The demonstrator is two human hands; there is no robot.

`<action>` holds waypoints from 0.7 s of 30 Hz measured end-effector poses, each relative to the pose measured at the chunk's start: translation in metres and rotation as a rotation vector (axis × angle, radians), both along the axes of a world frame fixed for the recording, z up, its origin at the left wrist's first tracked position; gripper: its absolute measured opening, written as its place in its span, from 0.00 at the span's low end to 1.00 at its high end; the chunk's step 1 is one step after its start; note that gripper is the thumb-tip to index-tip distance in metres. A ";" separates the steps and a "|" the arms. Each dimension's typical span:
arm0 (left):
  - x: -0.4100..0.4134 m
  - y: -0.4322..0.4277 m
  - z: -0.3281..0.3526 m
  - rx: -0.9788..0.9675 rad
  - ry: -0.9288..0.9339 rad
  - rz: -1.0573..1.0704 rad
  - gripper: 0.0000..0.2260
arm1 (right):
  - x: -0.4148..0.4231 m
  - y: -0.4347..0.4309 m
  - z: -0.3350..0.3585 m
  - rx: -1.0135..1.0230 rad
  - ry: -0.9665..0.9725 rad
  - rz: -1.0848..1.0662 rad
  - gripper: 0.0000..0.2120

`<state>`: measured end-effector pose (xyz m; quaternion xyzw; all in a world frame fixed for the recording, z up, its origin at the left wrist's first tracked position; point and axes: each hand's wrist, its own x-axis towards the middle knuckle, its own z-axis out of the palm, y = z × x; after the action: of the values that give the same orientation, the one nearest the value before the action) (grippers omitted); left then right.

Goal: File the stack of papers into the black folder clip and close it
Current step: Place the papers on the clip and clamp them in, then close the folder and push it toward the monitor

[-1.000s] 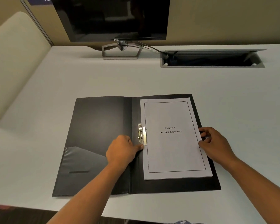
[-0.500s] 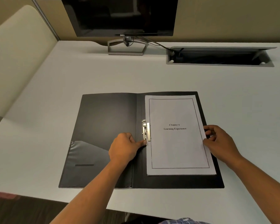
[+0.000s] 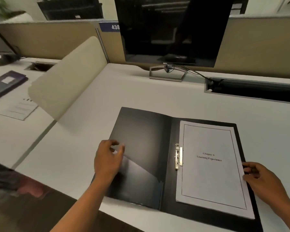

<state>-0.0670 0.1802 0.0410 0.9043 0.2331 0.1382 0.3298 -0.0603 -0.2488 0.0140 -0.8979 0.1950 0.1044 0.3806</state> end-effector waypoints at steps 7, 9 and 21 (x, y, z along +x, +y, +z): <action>-0.007 0.070 -0.015 -0.313 0.273 0.222 0.30 | 0.005 -0.013 -0.007 0.036 0.087 -0.041 0.14; -0.007 0.069 -0.001 -0.574 0.247 0.275 0.34 | 0.014 -0.046 -0.049 0.041 0.111 -0.065 0.08; -0.023 -0.044 0.122 -0.903 -0.240 -0.246 0.42 | -0.012 0.062 0.131 0.329 -0.185 0.164 0.07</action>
<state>-0.0905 0.1365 0.1632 0.6694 0.1214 0.0863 0.7278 -0.0724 -0.1869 0.1451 -0.8423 0.0655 0.0825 0.5286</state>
